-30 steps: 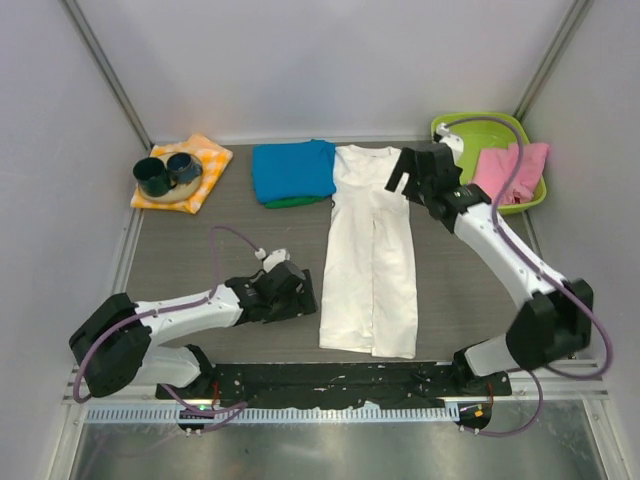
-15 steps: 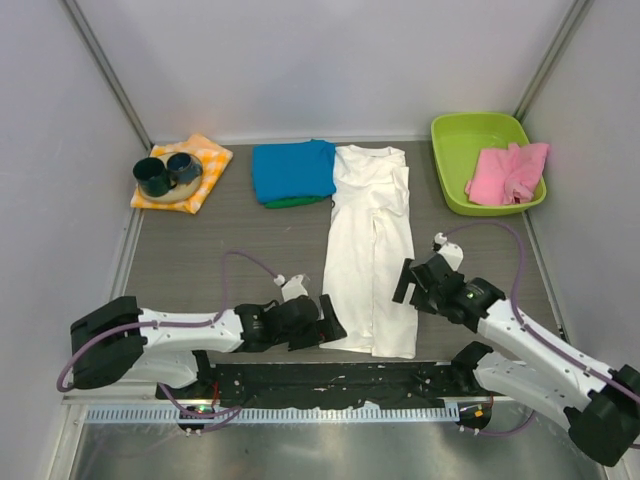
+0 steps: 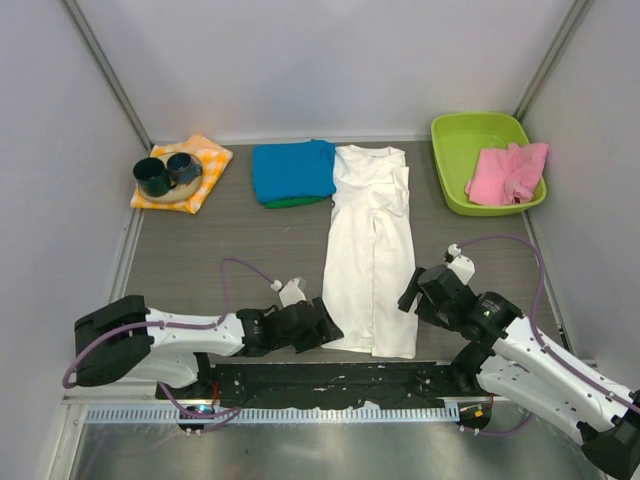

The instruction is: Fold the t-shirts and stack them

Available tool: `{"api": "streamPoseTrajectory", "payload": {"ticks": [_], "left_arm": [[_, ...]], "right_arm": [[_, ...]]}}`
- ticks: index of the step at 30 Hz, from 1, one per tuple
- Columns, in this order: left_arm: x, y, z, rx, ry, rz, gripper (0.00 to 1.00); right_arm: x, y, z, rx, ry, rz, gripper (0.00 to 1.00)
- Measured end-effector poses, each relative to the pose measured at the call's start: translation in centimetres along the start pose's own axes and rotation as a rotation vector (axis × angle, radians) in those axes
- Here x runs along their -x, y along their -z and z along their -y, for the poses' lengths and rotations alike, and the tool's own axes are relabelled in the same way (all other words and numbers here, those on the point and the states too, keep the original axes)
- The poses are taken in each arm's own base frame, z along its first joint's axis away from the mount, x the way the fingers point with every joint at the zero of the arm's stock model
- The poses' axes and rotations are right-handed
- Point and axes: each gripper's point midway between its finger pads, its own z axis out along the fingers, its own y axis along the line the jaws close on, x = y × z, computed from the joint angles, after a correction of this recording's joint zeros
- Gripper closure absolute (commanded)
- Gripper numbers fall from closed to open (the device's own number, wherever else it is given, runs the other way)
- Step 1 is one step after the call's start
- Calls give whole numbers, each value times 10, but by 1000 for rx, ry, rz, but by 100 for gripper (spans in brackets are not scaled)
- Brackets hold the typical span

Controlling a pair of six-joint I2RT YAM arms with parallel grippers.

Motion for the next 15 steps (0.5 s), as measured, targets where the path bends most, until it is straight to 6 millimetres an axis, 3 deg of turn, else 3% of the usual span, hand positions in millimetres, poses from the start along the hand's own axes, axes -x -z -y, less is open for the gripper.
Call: {"api": "streamPoseTrajectory", "payload": {"ticks": [4,7,8,10,11,15], "left_arm": [[-2,-10,5,-24,15,2,42],[-3,-15,10,-49,30,3,54],[-3,-15,11,-55,36,2,66],[-4,-17,8,-56,38,0,81],[-5,-18,3,-49,42,-2,100],[-6,-19,0,-49,54,-1,100]], "right_arm": [[-2,1,1,-2,-8,-6,16],[-4,3,2,0,-12,-12,16],[-4,4,2,2,-13,-13,16],[-5,4,3,-1,-16,-17,16],[-6,5,4,-1,-18,-18,16],[-9,5,6,-2,-23,-27,19]]}}
